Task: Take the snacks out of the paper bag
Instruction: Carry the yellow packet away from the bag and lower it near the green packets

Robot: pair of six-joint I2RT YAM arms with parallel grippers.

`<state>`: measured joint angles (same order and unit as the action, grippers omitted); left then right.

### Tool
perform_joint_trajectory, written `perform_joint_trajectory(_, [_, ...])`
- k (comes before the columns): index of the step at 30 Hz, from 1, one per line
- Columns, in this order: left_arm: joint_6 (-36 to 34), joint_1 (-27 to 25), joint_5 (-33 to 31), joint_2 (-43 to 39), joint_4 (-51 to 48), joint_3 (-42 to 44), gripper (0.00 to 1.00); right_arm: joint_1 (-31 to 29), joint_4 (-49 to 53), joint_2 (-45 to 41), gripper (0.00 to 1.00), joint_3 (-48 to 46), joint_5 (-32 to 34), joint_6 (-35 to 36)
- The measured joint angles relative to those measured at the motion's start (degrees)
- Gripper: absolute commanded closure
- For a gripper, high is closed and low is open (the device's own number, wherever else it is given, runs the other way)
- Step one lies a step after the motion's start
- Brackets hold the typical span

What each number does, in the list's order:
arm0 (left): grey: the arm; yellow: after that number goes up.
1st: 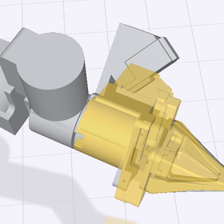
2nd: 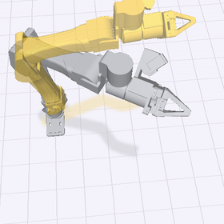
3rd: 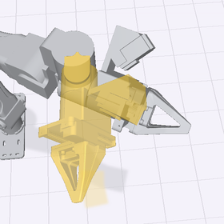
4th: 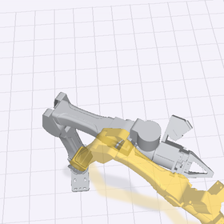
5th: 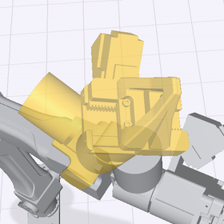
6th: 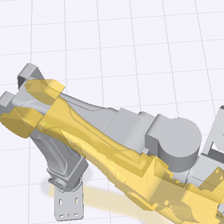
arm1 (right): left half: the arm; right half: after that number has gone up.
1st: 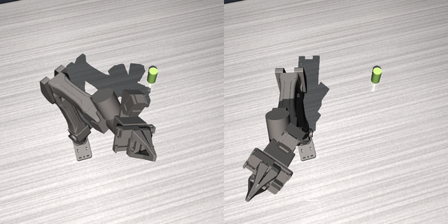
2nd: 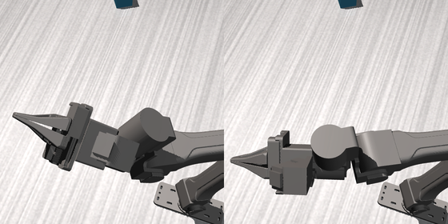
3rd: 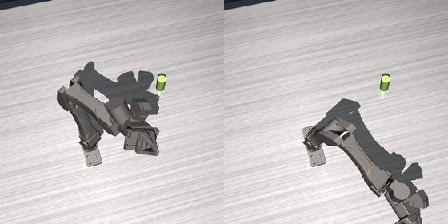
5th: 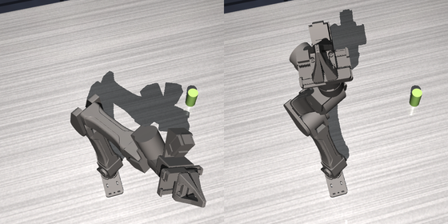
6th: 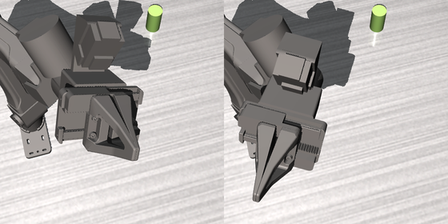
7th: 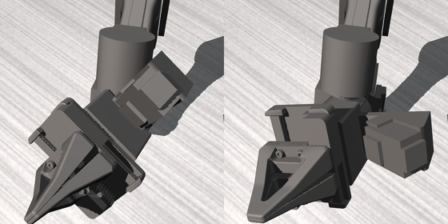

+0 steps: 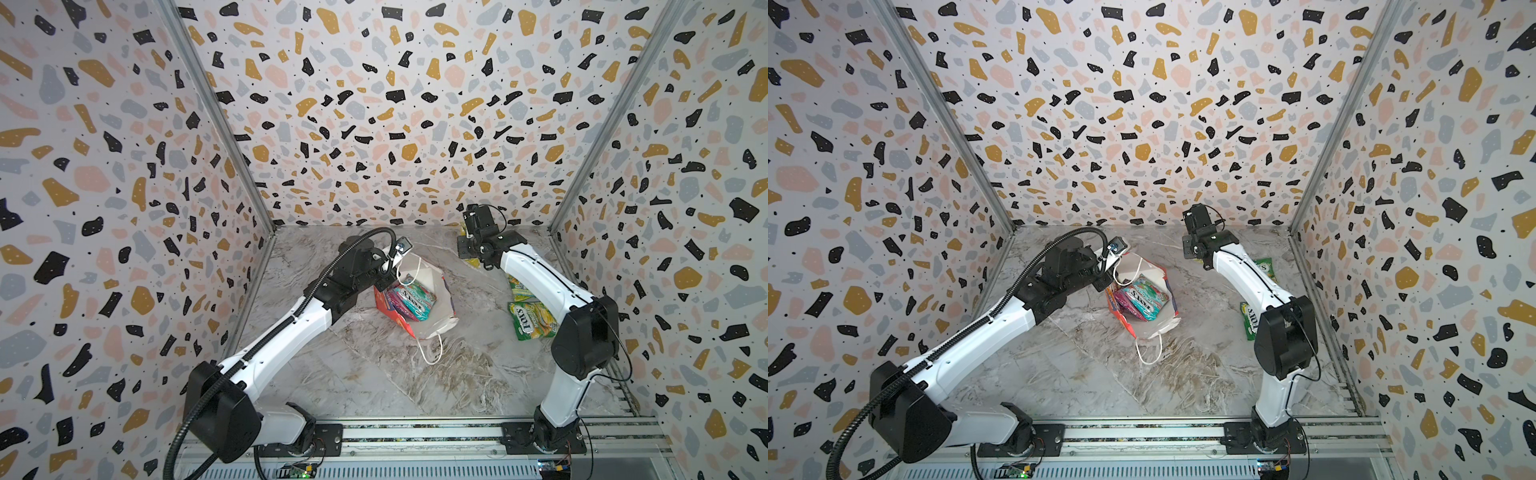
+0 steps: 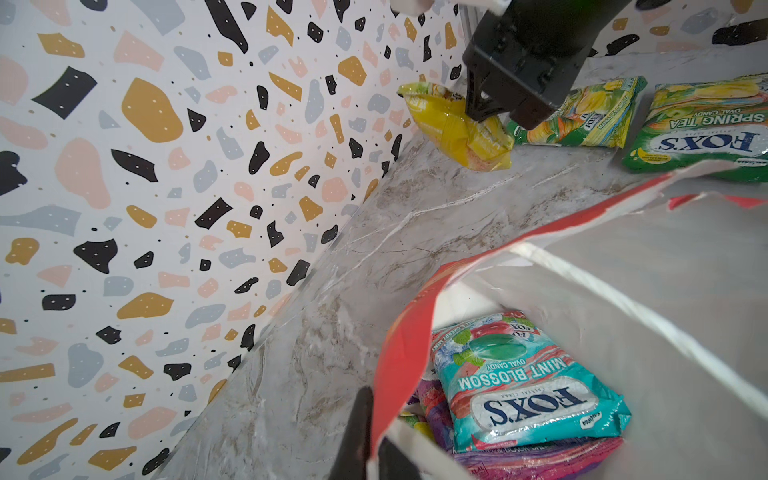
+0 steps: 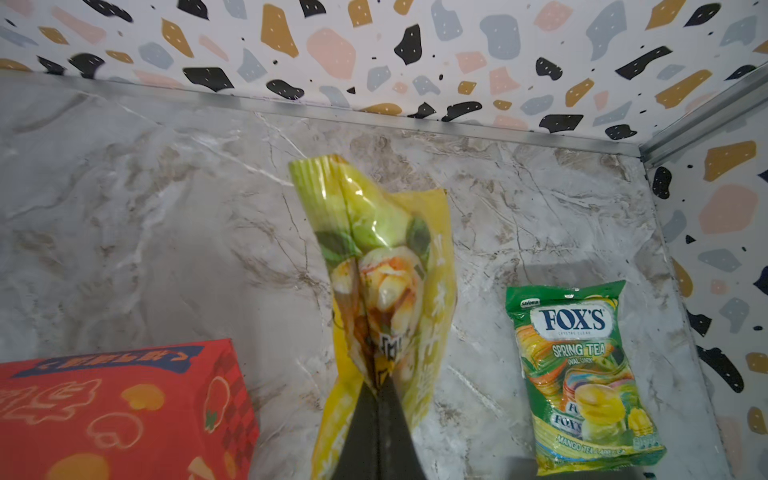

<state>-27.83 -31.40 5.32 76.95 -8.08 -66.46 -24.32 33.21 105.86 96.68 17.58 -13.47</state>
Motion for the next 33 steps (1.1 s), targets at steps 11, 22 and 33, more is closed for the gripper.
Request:
perform_joint_trajectory(11, [-0.09, 0.2, 1.22, 0.02, 0.07, 0.11, 1.0, 6.21, 6.34, 10.82, 1.0, 4.66, 0.68, 5.35])
perform_joint_trajectory(22, [-0.52, 0.22, 1.27, 0.07, 0.13, 0.11, 1.0, 6.51, 10.67, 16.61, 0.94, 8.85, 2.56, 6.45])
perform_joint_trajectory(33, [-0.63, 0.22, 1.51, 0.24, 0.44, 0.11, 1.0, 6.4, 12.39, 17.25, 0.75, 10.56, 2.8, 5.49])
